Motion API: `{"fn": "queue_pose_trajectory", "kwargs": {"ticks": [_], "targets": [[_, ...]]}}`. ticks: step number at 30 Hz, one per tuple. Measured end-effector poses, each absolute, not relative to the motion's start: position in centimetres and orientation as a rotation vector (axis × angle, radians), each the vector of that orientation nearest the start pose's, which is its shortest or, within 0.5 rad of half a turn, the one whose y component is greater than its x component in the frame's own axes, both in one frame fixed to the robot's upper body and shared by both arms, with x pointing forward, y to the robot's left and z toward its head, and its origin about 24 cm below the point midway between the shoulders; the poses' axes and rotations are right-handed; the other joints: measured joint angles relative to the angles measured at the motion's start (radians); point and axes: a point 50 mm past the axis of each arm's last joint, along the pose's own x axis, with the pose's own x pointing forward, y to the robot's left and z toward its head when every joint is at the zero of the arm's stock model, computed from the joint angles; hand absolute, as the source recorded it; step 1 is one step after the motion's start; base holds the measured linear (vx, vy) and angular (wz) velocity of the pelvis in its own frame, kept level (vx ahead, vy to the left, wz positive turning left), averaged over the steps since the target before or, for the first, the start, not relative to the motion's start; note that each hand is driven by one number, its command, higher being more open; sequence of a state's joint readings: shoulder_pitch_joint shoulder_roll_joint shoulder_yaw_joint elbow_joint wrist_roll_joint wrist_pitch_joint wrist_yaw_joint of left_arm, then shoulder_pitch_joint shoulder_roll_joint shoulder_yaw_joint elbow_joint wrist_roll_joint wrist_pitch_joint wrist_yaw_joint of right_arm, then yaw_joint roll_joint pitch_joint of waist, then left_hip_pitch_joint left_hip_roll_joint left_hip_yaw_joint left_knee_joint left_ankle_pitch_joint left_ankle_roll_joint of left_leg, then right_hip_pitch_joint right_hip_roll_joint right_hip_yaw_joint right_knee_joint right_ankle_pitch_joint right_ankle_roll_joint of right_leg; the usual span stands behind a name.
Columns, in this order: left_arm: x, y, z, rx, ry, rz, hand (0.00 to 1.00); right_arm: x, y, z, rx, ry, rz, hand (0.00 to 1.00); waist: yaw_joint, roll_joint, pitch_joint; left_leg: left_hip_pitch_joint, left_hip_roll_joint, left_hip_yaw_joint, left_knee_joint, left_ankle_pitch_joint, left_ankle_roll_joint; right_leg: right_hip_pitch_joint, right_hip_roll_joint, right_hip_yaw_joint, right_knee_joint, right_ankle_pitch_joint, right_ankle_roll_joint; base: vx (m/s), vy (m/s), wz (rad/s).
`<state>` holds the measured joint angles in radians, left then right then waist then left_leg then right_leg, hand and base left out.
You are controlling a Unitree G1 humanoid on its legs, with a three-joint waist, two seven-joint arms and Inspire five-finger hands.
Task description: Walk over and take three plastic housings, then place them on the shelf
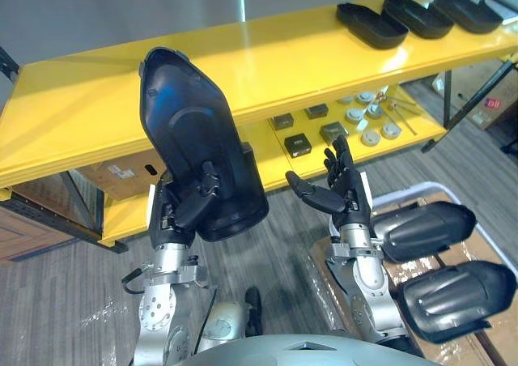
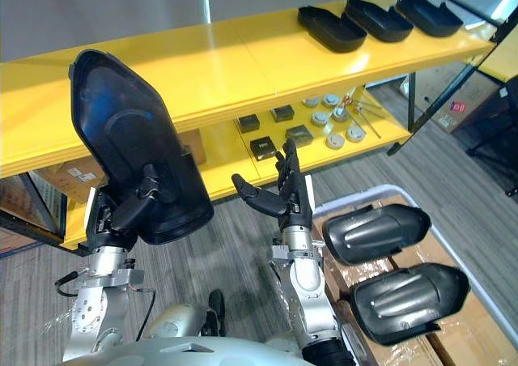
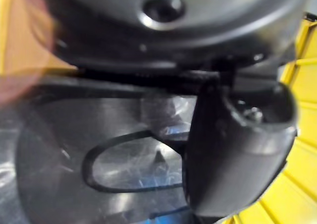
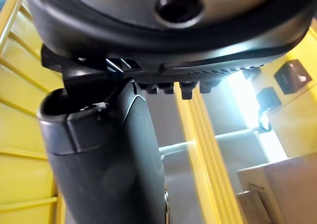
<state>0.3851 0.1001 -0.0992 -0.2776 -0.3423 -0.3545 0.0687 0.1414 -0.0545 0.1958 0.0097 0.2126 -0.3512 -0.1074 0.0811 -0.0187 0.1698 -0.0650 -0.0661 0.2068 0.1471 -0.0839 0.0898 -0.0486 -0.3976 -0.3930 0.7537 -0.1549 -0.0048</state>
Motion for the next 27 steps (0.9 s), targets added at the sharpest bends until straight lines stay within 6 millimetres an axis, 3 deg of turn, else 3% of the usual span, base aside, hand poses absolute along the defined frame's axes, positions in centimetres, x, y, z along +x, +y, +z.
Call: {"fn": "queue_pose_trajectory", "kwargs": {"ticks": [1,4,6,9,12,13,15,17,20,25,26,27], "targets": [[17.7,17.3,6.1,-0.260,-0.249,0.109,0.00,22.0,-13.1,4.0,0.212,-0.191,0.004,1.00,-0.014,0.001,-0.002,0.027,-0.001,-0.029,-0.032,0.008,-0.005,-0.023,0.048,0.020,0.000,-0.045,0.026,0.16,0.080,0.54],[18.5,17.4,6.8,-0.258,-0.284,0.112,0.00,22.4,-13.5,4.9,0.212,-0.234,-0.006,1.00,-0.030,-0.003,-0.007,0.075,-0.023,-0.082,-0.092,0.023,-0.020,-0.105,0.118,0.023,-0.084,-0.088,0.037,0.21,0.062,0.53],[19.2,17.1,7.3,-0.264,-0.308,0.109,0.00,23.0,-14.0,5.6,0.205,-0.267,-0.024,1.00,-0.041,0.007,-0.007,0.108,-0.039,-0.118,-0.108,0.032,-0.010,-0.169,0.156,0.079,-0.215,-0.068,0.069,0.26,0.032,0.68],[19.5,17.3,7.3,-0.265,-0.309,0.128,0.00,23.3,-14.2,6.0,0.202,-0.285,-0.029,1.00,-0.054,0.010,-0.009,0.161,-0.051,-0.147,-0.125,0.032,-0.010,-0.159,0.160,0.094,-0.324,-0.024,0.127,0.32,-0.001,0.79],[19.4,17.8,7.3,-0.259,-0.309,0.150,0.00,24.1,-14.3,6.9,0.199,-0.322,-0.024,1.00,-0.055,-0.004,-0.035,0.192,-0.049,-0.145,-0.132,0.011,-0.039,-0.080,0.197,0.067,-0.529,0.147,0.095,0.24,-0.062,0.78],[19.4,18.1,7.3,-0.255,-0.311,0.165,0.00,24.5,-14.3,7.4,0.198,-0.343,-0.016,1.00,-0.054,-0.015,-0.042,0.195,-0.049,-0.129,-0.128,-0.012,-0.049,-0.048,0.218,0.051,-0.603,0.223,0.067,0.23,-0.146,0.44],[19.2,18.4,6.9,-0.275,-0.299,0.202,0.00,24.9,-14.6,8.0,0.174,-0.367,0.006,1.00,-0.038,0.007,-0.046,0.182,-0.022,-0.102,-0.084,-0.047,-0.067,0.009,0.248,0.022,-0.691,0.235,0.046,0.22,-0.127,0.18],[19.3,17.8,6.5,-0.298,-0.283,0.194,0.00,24.8,-15.7,7.8,0.143,-0.362,-0.016,1.00,-0.043,0.026,-0.052,0.175,0.003,-0.037,-0.031,-0.081,-0.114,0.066,0.264,-0.008,-0.751,0.242,0.039,0.19,-0.076,0.23],[19.5,16.2,6.5,-0.311,-0.280,0.100,0.00,24.5,-17.6,7.6,0.118,-0.356,-0.097,1.00,-0.061,0.048,-0.065,0.176,0.011,0.051,-0.015,-0.084,-0.118,0.093,0.268,-0.017,-0.773,0.242,0.040,0.11,-0.015,0.17],[19.6,16.0,6.7,-0.261,-0.291,0.055,0.00,24.1,-17.9,7.1,0.140,-0.338,-0.143,1.00,-0.082,0.051,-0.067,0.182,0.004,0.087,-0.002,-0.086,-0.115,0.103,0.271,0.018,-0.805,0.251,0.053,0.02,0.026,-0.21],[19.6,16.0,6.7,-0.260,-0.290,0.056,0.00,24.1,-17.8,7.1,0.148,-0.339,-0.144,1.00,-0.082,0.051,-0.066,0.173,0.007,0.090,0.024,-0.090,-0.107,0.103,0.271,0.025,-0.805,0.250,0.053,-0.01,-0.036,-0.40],[19.6,16.0,6.7,-0.256,-0.288,0.058,0.00,24.0,-17.5,7.0,0.155,-0.337,-0.138,1.00,-0.077,0.054,-0.059,0.108,0.036,0.103,0.209,-0.121,-0.091,0.113,0.280,0.046,-0.802,0.238,0.043,-0.01,-0.057,-0.29]]}}
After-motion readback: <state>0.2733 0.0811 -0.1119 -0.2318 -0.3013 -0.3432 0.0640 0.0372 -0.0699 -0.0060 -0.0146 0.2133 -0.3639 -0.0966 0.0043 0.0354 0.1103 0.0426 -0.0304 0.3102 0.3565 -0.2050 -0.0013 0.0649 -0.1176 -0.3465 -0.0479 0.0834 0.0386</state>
